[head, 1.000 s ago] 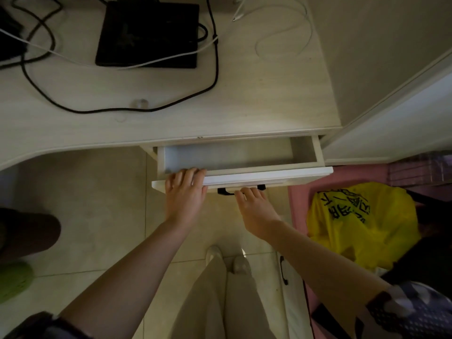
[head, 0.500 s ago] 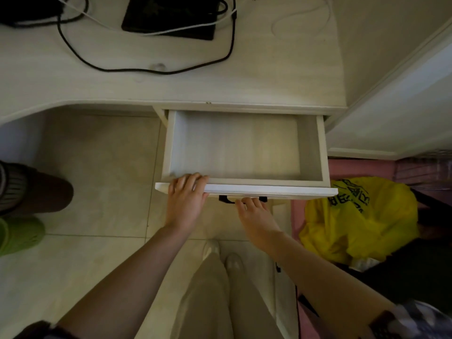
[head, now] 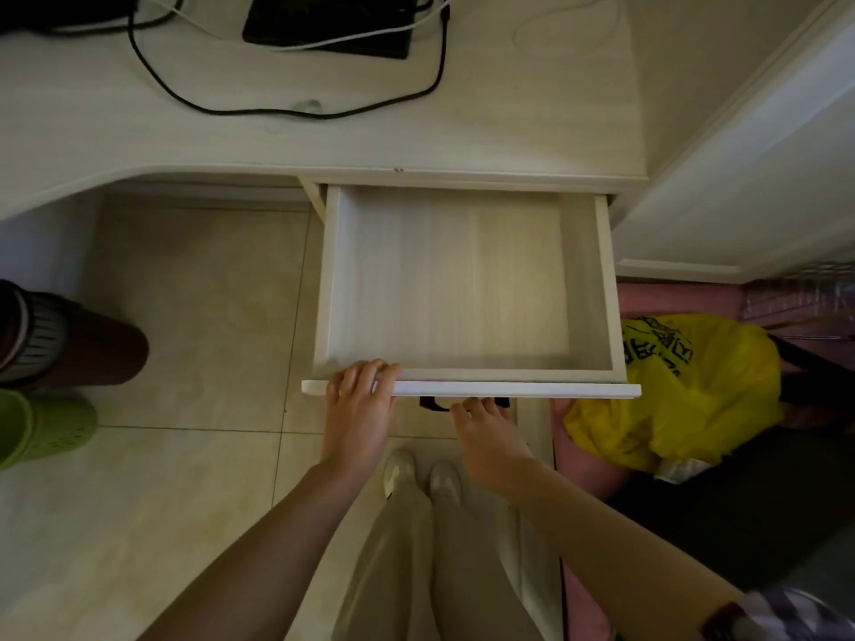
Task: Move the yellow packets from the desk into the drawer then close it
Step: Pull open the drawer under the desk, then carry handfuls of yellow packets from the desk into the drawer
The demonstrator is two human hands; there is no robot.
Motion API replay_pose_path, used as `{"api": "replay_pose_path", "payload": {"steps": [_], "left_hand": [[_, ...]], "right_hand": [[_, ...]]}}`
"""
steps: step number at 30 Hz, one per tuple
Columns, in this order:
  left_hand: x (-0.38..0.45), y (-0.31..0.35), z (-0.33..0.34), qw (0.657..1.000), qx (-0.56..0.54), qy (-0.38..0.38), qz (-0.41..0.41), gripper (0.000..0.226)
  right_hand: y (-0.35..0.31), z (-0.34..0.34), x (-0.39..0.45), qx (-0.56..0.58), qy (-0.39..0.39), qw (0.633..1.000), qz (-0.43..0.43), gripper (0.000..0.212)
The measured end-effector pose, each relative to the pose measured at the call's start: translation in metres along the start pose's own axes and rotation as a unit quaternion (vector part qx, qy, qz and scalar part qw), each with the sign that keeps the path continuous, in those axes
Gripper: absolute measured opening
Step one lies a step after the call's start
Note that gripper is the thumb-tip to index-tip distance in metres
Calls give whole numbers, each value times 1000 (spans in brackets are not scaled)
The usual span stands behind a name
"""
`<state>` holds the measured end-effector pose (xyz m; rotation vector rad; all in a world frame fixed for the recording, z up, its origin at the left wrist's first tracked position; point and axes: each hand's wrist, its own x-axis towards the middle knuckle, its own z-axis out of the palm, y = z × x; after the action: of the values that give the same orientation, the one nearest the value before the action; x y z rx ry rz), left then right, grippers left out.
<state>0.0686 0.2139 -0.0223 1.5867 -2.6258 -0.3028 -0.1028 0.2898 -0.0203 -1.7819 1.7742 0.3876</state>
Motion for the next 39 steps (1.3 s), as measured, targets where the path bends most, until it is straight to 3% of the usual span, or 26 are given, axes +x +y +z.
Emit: {"api": "replay_pose_path", "payload": {"steps": [16, 21, 28, 39], "left_hand": [[-10, 0, -30, 993, -74, -93, -12, 45], [-27, -2, -60, 980, -155, -86, -93, 47], [-61, -28, -104, 946, -229, -34, -227, 42], [-104, -142, -164, 873, -250, 80, -410, 27]], "right_hand": [[-9, -32, -13, 37, -50, 998, -20, 43], [-30, -67, -19, 39, -12, 999, 2, 28], [-85, -113, -14, 50, 20, 996, -71, 34], [-238, -149, 32, 21, 22, 984, -177, 36]]}}
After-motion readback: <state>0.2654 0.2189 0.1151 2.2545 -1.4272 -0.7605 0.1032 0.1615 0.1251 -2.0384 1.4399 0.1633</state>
